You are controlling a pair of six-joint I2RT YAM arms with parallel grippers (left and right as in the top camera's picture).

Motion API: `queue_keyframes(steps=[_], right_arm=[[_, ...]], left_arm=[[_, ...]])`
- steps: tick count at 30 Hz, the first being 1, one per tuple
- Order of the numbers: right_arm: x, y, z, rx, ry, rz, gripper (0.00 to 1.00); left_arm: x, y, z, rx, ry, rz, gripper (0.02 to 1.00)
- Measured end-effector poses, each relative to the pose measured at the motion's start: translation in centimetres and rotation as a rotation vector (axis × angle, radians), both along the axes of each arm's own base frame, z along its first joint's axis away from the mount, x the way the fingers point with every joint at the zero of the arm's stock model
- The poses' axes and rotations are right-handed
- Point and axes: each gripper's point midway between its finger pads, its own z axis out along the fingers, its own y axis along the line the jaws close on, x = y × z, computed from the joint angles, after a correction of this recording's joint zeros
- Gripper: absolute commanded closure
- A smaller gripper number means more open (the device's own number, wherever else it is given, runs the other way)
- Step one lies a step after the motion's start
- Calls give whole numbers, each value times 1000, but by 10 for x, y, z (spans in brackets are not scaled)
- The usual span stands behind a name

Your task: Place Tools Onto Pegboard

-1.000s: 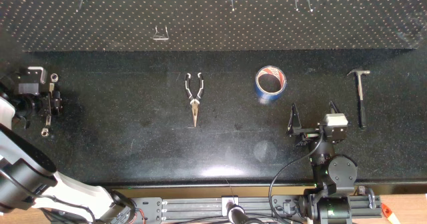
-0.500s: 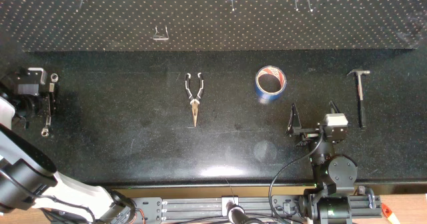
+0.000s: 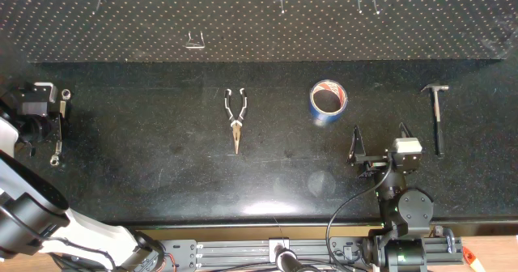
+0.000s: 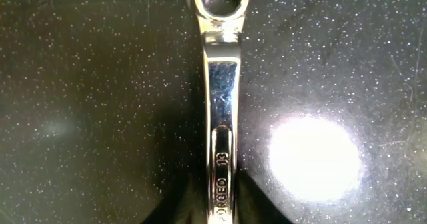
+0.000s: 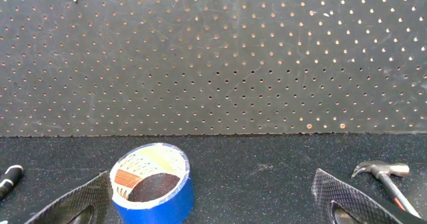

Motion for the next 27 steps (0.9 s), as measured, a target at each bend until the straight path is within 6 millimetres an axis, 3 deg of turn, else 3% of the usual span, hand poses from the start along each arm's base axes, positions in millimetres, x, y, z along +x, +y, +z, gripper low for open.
queue_keyframes(steps=[11,27], right_arm=[[0,0,0,0,0,0,25],[0,0,0,0,0,0,25]], left_arm=[[0,0,0,-8,-1,21,904],[0,0,0,-10,-1,24,908]])
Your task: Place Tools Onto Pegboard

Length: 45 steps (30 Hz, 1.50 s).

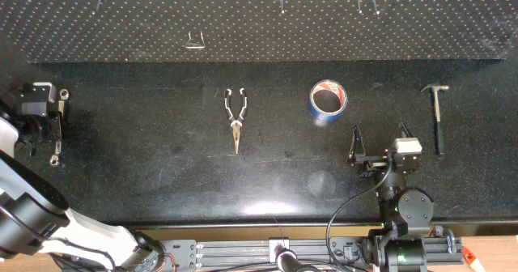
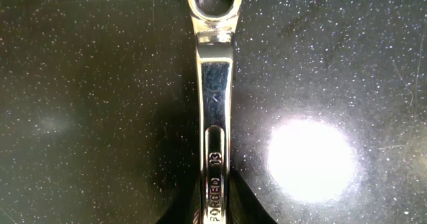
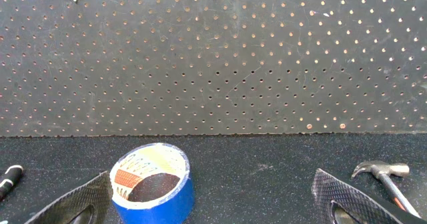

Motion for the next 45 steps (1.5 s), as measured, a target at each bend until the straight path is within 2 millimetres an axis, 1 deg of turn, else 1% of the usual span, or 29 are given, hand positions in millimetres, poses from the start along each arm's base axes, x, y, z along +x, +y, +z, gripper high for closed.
queue_keyframes(steps=[10,13,27,31,33,35,38,40,41,42,43,45], right_arm=[[0,0,0,0,0,0,25],[0,0,0,0,0,0,25],[0,0,0,0,0,0,25],[0,0,0,0,0,0,25],[0,0,0,0,0,0,25],[0,0,0,0,0,0,25],[0,0,0,0,0,0,25],[0,0,0,0,0,0,25],[0,0,0,0,0,0,25],[0,0,0,0,0,0,25],[0,0,0,0,0,0,25],[0,0,0,0,0,0,25]], left_arm=[[0,0,0,0,0,0,932],[0,0,0,0,0,0,991],[0,0,0,-1,0,4,991],[0,2,6,-5,-9,65,989],[2,3,20,10,-38,85,991],[7,8,43,50,-96,95,989],[15,13,92,140,-211,97,991],[17,14,124,194,-283,91,991],[18,12,137,214,-314,87,991],[17,11,145,224,-330,85,989],[17,9,160,246,-363,79,989],[15,5,178,269,-401,72,989]])
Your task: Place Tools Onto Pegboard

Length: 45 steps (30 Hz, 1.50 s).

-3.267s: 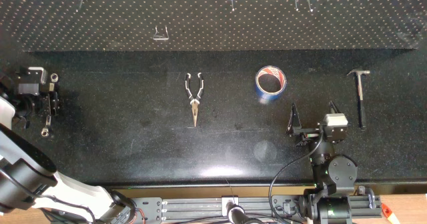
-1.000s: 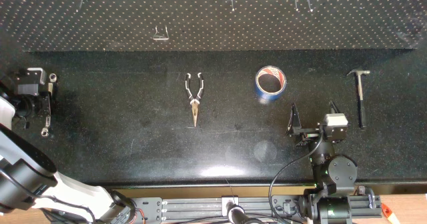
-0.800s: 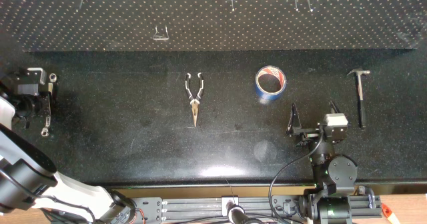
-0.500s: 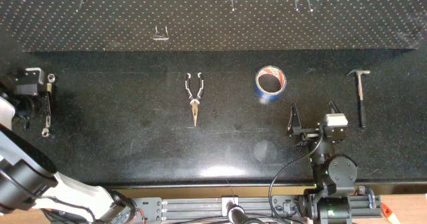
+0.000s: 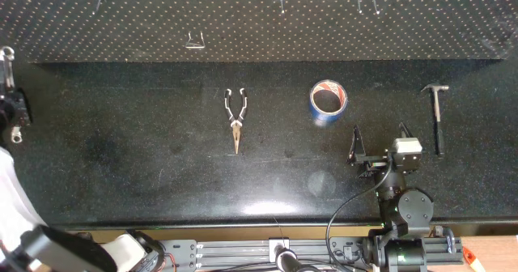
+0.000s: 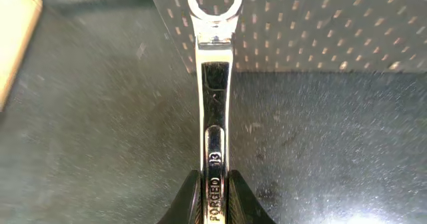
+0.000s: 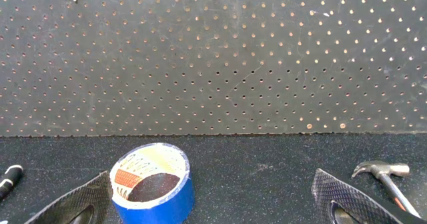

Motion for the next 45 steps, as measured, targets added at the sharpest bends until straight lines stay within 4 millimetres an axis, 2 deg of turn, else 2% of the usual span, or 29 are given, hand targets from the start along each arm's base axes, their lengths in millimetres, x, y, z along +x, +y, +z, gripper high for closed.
queue_keyframes(steps=[5,8,13,19,21,24,28,30,38,42,45], right_arm=[[0,0,0,0,0,0,25],[0,0,0,0,0,0,25],[0,0,0,0,0,0,25],[0,0,0,0,0,0,25],[0,0,0,0,0,0,25],[0,0,0,0,0,0,25],[0,0,0,0,0,0,25],[0,0,0,0,0,0,25],[0,0,0,0,0,0,25],[0,0,0,0,0,0,25],[0,0,0,0,0,0,27]], left_arm=[[-5,-27,61,106,-119,-42,989],[-2,-58,91,139,-188,-98,991],[1,-122,134,109,-322,-173,989],[-22,-185,182,94,-477,-260,989],[-34,-201,189,87,-498,-292,989],[-43,-212,182,57,-468,-314,989],[-46,-210,152,-25,-369,-272,989],[-46,-205,138,-41,-348,-245,989],[-38,-169,50,-68,-268,-111,991],[-37,-166,27,-70,-249,-100,989],[-34,-165,28,-60,-270,-103,989]])
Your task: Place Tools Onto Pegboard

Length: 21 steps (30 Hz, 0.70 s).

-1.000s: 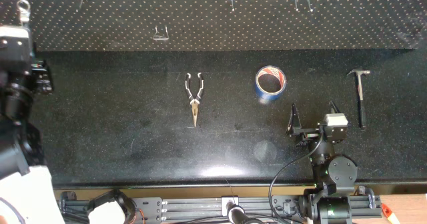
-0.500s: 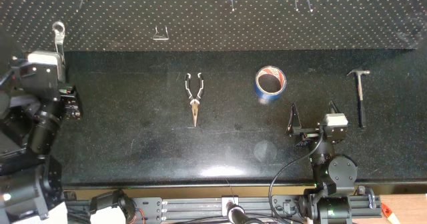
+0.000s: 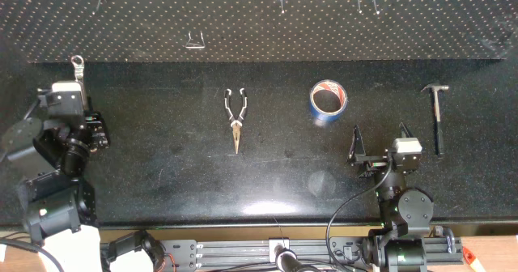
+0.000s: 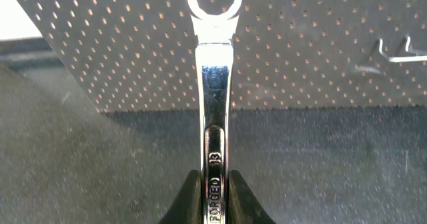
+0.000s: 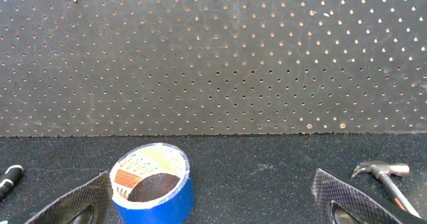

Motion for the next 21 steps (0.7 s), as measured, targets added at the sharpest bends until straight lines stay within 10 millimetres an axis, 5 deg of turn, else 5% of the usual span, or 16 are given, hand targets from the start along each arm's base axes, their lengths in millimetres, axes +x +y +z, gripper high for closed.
queue_keyframes(steps=[7,21], right_arm=[[0,0,0,0,0,0,25],[0,0,0,0,0,0,25]], left_arm=[[23,3,13,16,-81,-34,989],[55,-1,2,-14,-105,-115,989]])
